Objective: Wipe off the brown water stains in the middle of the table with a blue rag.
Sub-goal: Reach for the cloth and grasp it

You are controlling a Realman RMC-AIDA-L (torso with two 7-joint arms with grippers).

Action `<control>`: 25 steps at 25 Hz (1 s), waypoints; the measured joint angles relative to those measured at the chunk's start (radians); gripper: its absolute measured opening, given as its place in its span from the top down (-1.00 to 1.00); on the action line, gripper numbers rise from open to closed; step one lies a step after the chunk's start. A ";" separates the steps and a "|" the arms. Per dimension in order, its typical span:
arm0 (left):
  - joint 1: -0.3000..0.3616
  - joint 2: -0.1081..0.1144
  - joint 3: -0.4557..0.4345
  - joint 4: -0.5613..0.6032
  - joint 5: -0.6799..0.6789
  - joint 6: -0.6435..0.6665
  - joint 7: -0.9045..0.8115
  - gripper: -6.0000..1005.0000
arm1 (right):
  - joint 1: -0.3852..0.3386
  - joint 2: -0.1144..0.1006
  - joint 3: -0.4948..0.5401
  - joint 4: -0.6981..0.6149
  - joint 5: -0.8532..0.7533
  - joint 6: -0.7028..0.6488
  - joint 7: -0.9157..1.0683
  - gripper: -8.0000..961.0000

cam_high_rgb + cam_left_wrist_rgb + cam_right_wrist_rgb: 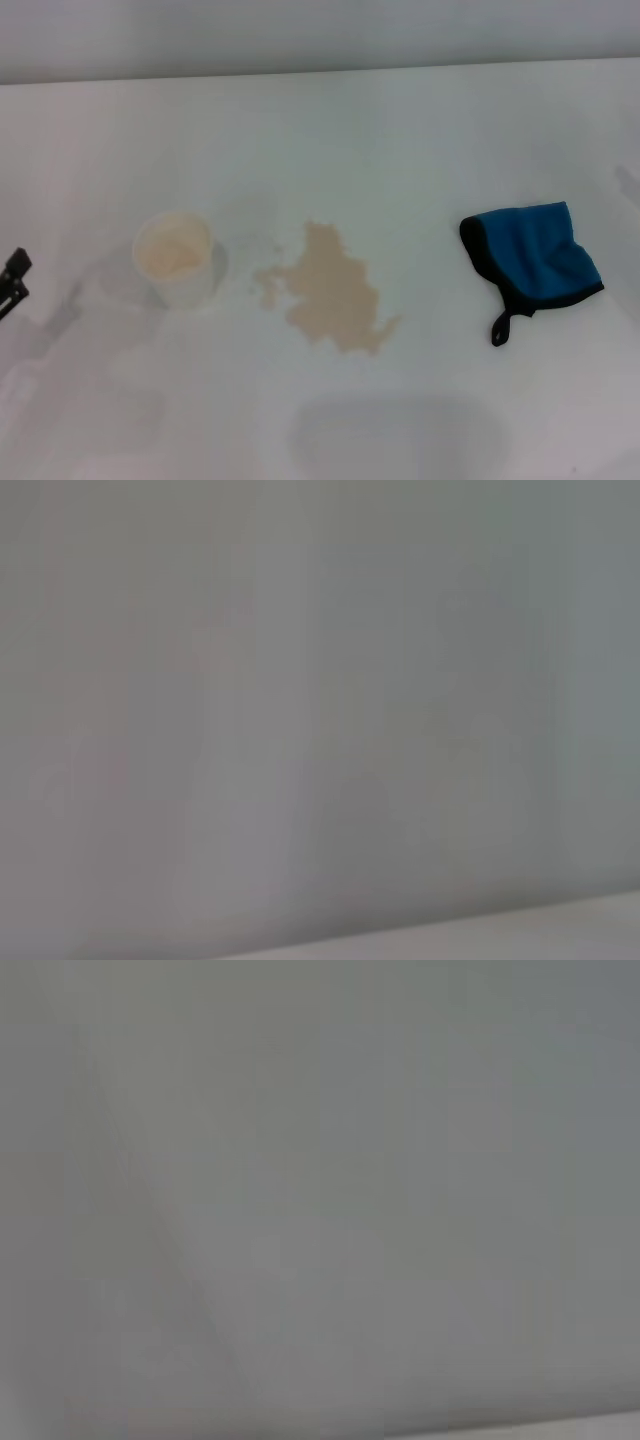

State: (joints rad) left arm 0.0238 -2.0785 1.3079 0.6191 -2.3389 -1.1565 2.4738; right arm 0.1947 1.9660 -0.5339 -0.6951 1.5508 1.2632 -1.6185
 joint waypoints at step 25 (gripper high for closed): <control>-0.130 0.003 -0.078 -0.148 -0.081 -0.023 0.096 -0.75 | 0.351 -0.012 -0.191 -0.382 -1.121 0.363 0.814 -0.61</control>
State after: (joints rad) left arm -0.1065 -2.0760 1.2303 0.4712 -2.4194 -1.1794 2.5694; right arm 0.5461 1.9537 -0.7246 -1.0772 0.4302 1.6267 -0.8043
